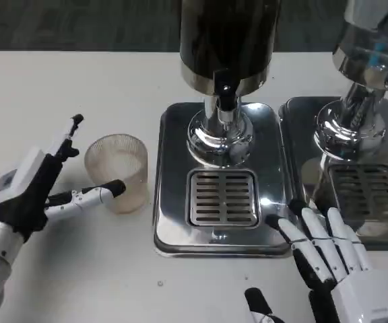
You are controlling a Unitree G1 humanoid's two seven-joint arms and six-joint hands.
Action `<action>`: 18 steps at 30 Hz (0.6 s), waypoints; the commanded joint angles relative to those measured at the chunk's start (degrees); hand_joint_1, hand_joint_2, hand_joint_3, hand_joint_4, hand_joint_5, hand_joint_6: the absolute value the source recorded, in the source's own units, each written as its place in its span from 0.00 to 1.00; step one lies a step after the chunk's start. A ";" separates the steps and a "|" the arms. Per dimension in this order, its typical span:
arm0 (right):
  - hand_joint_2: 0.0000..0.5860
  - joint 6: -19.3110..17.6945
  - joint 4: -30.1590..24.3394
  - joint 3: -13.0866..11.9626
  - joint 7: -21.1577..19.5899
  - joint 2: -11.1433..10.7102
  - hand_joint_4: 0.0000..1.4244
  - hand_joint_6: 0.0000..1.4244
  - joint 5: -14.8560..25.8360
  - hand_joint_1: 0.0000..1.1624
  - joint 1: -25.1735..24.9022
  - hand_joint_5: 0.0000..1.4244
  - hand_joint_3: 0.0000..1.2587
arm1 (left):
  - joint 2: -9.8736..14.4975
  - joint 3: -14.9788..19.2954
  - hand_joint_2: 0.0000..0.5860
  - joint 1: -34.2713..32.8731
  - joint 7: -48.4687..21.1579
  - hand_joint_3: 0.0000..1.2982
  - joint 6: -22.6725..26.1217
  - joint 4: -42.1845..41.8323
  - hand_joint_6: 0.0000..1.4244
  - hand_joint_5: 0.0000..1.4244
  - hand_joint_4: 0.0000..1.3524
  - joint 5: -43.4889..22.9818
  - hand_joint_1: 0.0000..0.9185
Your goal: Grasp the cup under the faucet to collect the drink, then remove the cup.
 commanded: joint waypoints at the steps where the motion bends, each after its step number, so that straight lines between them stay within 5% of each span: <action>1: 0.63 -0.09 -0.46 -0.09 -0.43 -0.37 0.06 0.08 0.50 0.30 0.37 0.00 0.17 | -0.29 -1.11 0.05 -1.39 -0.69 0.00 0.15 0.59 0.15 0.15 0.02 -0.43 0.24; 18: 0.64 -0.71 0.04 0.18 0.39 -0.66 0.07 0.09 2.83 0.31 0.11 0.00 0.19 | -1.51 -1.66 0.05 -2.83 -5.60 0.03 1.37 1.69 0.18 0.19 0.06 -1.92 0.26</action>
